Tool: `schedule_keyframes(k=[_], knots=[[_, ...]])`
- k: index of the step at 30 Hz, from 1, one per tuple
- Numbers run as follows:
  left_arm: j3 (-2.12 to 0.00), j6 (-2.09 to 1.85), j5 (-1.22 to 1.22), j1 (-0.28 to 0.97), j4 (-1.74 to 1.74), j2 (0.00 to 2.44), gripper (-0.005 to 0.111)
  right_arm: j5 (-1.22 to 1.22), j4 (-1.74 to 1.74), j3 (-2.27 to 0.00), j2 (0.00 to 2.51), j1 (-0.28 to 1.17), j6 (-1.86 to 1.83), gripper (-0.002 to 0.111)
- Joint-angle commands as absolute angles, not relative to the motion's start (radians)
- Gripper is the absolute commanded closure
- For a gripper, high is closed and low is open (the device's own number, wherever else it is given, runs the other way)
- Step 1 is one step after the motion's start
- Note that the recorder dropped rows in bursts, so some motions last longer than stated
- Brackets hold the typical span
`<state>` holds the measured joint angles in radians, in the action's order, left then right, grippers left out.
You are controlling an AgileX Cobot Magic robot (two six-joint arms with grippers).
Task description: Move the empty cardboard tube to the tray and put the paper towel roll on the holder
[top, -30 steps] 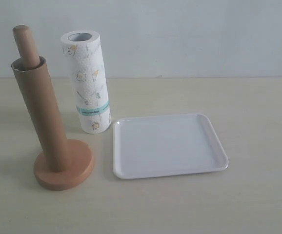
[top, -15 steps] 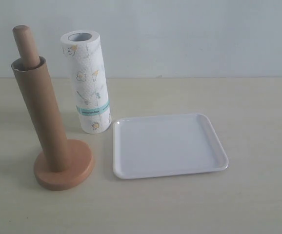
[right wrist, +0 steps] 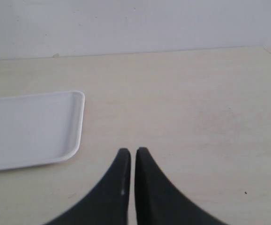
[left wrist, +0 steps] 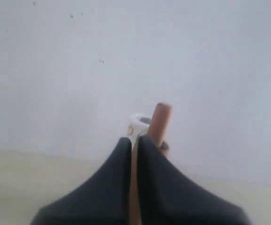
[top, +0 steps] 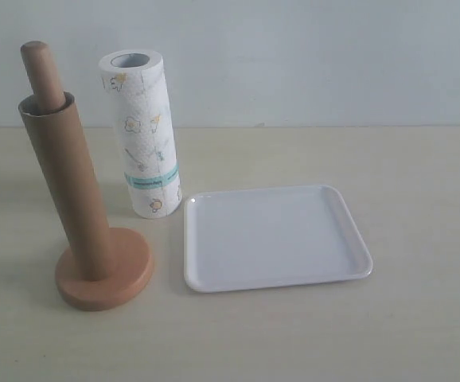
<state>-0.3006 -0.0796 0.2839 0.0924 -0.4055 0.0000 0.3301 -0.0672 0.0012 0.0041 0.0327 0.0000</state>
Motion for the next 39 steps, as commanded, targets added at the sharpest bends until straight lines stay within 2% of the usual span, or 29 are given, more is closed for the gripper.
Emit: schedule_keyframes(k=[1,4,10,15,20,29,32,39], knots=[[-0.342,-0.076,0.225,0.091,-0.430,0.000,0.103,0.323,-0.065,0.000,0.000,0.030,0.000,0.104],[-0.343,-0.071,0.140,0.091,-0.451,0.000,0.103,0.323,-0.067,0.000,0.000,0.030,0.000,0.104],[-0.343,-0.050,0.127,0.091,-0.561,0.000,0.103,0.323,-0.067,0.000,0.000,0.030,0.000,0.104],[-0.354,-0.239,0.138,0.091,-0.568,0.000,0.103,0.323,-0.069,0.000,0.000,0.030,0.000,0.104],[-0.411,-0.273,0.000,0.091,-0.535,0.054,0.103,0.323,-0.069,0.000,0.000,0.030,0.000,0.104],[-0.669,-0.297,0.256,0.091,-0.450,0.384,0.103,0.323,-0.069,0.000,0.000,0.030,0.000,0.104],[-0.643,-0.291,0.230,0.091,-0.485,0.456,0.103,0.323,-0.069,0.000,0.000,0.030,0.000,0.104],[-0.448,-0.273,-0.015,0.093,-0.543,0.532,0.103,0.323,-0.069,0.000,0.000,0.030,0.000,0.104]])
